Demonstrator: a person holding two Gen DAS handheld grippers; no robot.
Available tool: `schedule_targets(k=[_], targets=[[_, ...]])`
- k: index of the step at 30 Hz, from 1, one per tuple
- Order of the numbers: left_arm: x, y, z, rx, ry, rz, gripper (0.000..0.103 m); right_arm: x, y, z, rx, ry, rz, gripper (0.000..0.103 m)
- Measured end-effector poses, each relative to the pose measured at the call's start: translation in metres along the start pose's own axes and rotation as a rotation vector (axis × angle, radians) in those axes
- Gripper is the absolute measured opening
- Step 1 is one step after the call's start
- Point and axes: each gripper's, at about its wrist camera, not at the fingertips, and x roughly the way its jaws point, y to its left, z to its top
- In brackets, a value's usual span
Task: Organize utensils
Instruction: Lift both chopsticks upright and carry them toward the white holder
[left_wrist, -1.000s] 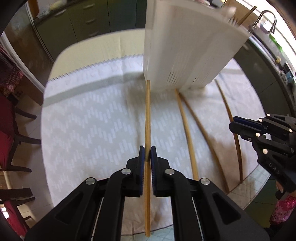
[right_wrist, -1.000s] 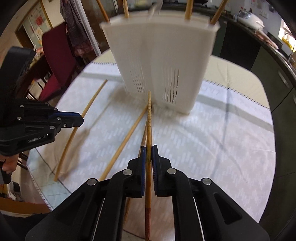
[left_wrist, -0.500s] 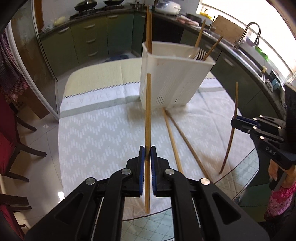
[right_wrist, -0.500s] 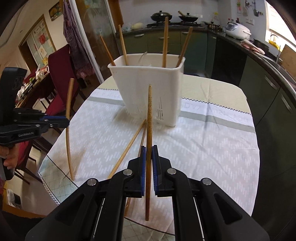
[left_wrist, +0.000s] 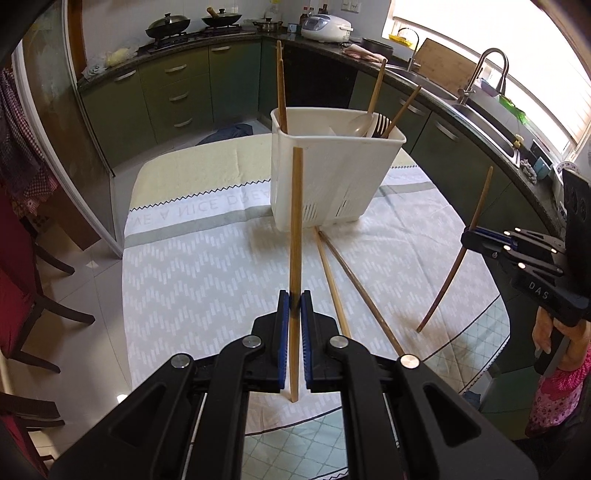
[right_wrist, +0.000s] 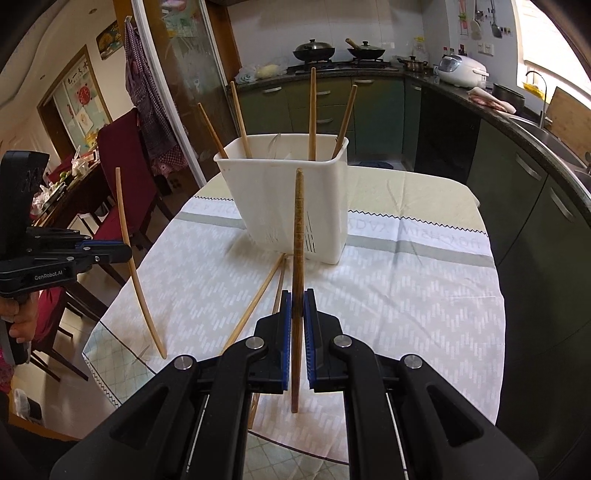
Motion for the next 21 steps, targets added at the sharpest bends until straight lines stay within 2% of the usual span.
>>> schedule_targets(k=[21], targets=[[-0.016, -0.008, 0.005, 0.027, -0.035, -0.013, 0.006, -0.018, 0.005, 0.011, -0.018, -0.039, 0.008, 0.007]])
